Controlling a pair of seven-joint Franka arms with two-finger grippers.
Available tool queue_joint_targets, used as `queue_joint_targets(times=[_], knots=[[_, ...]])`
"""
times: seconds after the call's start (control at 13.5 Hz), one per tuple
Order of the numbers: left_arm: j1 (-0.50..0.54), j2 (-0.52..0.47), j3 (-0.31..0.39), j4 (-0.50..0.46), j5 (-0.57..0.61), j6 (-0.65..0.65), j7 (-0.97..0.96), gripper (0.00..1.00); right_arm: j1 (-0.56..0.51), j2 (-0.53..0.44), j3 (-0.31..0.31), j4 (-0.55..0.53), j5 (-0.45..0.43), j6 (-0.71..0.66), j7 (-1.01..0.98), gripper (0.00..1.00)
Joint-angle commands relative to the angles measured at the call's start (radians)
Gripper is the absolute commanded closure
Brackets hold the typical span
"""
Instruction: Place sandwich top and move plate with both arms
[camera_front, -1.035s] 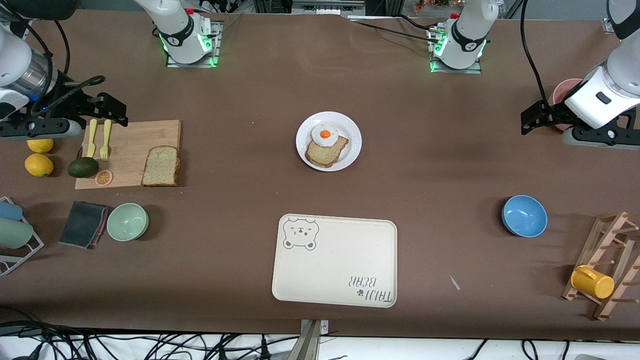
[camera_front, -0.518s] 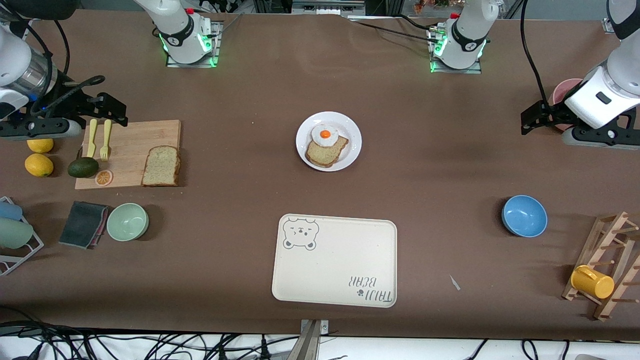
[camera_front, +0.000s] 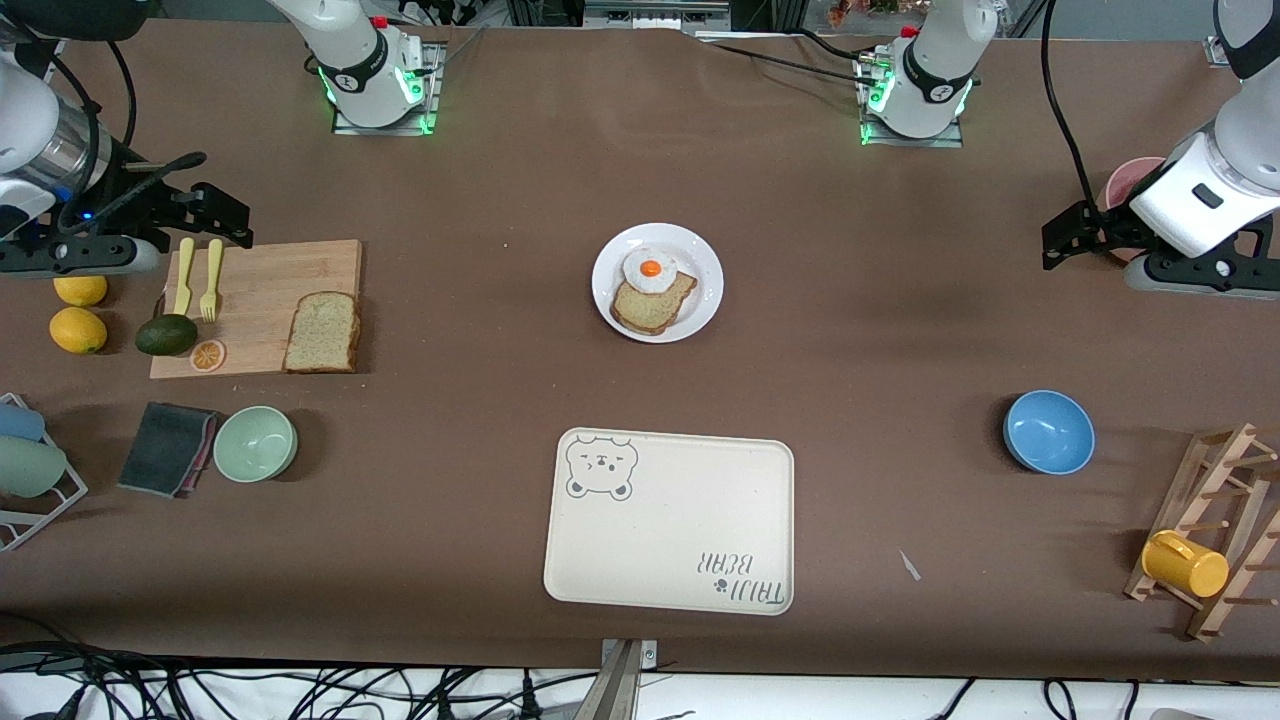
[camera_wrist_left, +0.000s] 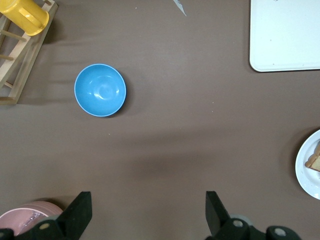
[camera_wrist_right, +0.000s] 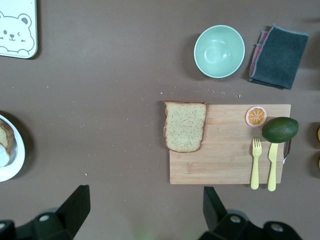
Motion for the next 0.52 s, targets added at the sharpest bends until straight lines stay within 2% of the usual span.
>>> queue_joint_targets(times=[0.0, 0.44], knots=[[0.007, -0.004, -0.003, -0.004, 0.001, 0.016, 0.005, 0.00, -0.002, -0.003, -0.005, 0.020, -0.002, -0.027, -0.007, 0.00], [0.009, -0.008, -0.003, -0.004, 0.001, 0.009, 0.008, 0.00, -0.001, -0.003, -0.002, 0.020, -0.002, -0.029, -0.007, 0.00]])
